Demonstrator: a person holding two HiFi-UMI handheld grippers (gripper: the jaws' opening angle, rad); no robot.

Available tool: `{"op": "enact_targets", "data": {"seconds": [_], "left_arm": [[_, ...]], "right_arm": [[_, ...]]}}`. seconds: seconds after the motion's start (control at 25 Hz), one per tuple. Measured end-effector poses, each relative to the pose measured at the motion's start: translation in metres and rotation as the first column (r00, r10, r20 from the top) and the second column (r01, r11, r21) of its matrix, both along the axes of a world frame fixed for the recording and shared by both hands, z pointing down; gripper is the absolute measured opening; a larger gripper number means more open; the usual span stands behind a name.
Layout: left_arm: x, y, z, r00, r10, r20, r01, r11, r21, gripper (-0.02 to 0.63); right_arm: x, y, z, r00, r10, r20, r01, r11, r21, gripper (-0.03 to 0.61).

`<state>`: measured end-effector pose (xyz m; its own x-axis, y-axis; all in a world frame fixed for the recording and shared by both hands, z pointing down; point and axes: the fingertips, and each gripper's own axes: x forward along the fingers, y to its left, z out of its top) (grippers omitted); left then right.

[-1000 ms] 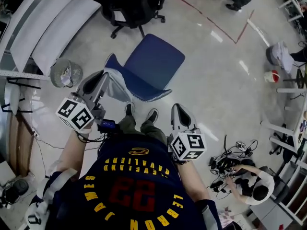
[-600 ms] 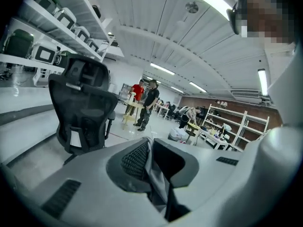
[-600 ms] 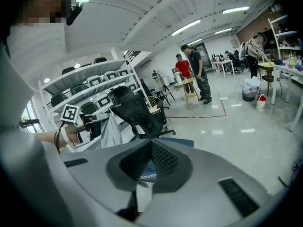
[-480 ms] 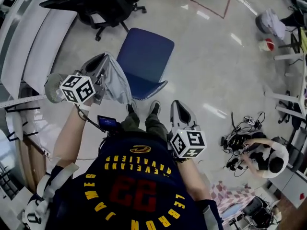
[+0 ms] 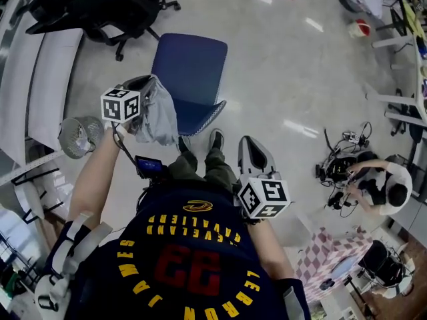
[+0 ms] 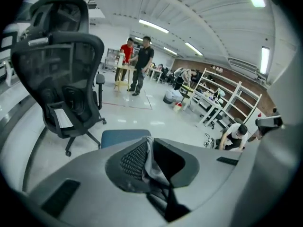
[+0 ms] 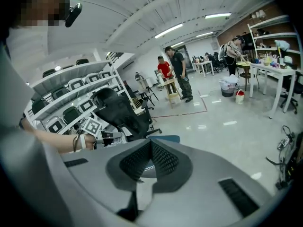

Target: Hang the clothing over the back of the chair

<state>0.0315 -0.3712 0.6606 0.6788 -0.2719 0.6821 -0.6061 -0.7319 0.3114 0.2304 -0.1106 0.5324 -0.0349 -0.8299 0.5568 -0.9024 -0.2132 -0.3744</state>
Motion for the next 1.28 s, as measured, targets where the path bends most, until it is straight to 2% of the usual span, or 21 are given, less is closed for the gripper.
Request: {"op": "enact_targets", "data": {"seconds": [0.12,0.24,0.32,0.52,0.64,0.76,0.92,1.12,1.28], "left_arm": [[0.002,0.010,0.033,0.996,0.067,0.056,-0.062,0.994,-0.089,0.048],[0.007,0.016,0.054,0.989,0.128,0.071,-0.114,0.977,-0.179,0.048],[0.011,0.021,0.061,0.979,0.181,0.097,-0.158,0.965,-0.208,0.058],[0.012,0.024,0.067,0.941,0.277,0.195,-0.240,0.951,-0.195,0.131],[0.012,0.020,0.066,0.934,0.274,0.229,-0.238,0.956,-0.174,0.176],[0.011,0.012,0.059,0.940,0.234,0.246,-0.207,0.969,-0.131,0.236],[0.004,0.011,0.035,0.962,0.186,0.202,-0.173,0.982,-0.078,0.244],[-0.008,0.020,-0.018,0.988,0.133,0.074,-0.133,0.991,-0.007,0.244],[-0.027,0.026,-0.069,0.997,0.056,-0.043,-0.054,0.998,0.044,0.244]], "right_arm": [[-0.003,0.006,0.004,0.999,0.034,0.007,-0.034,0.999,-0.017,0.008],[-0.011,0.007,0.010,0.999,0.053,0.015,-0.052,0.998,-0.029,0.008],[-0.016,0.009,0.011,0.998,0.058,0.014,-0.058,0.998,-0.032,0.009],[-0.018,0.017,0.008,0.995,0.103,0.006,-0.103,0.994,-0.025,0.008],[-0.015,0.020,0.007,0.993,0.122,0.005,-0.122,0.992,-0.021,0.008],[-0.014,0.020,0.006,0.994,0.113,0.004,-0.113,0.993,-0.017,0.008],[-0.017,0.014,0.002,0.996,0.085,-0.003,-0.085,0.996,-0.008,0.008],[-0.021,-0.002,-0.004,1.000,0.015,-0.010,-0.015,1.000,0.006,0.008],[-0.030,-0.018,-0.009,0.999,-0.047,-0.012,0.047,0.999,0.018,0.008]]}}
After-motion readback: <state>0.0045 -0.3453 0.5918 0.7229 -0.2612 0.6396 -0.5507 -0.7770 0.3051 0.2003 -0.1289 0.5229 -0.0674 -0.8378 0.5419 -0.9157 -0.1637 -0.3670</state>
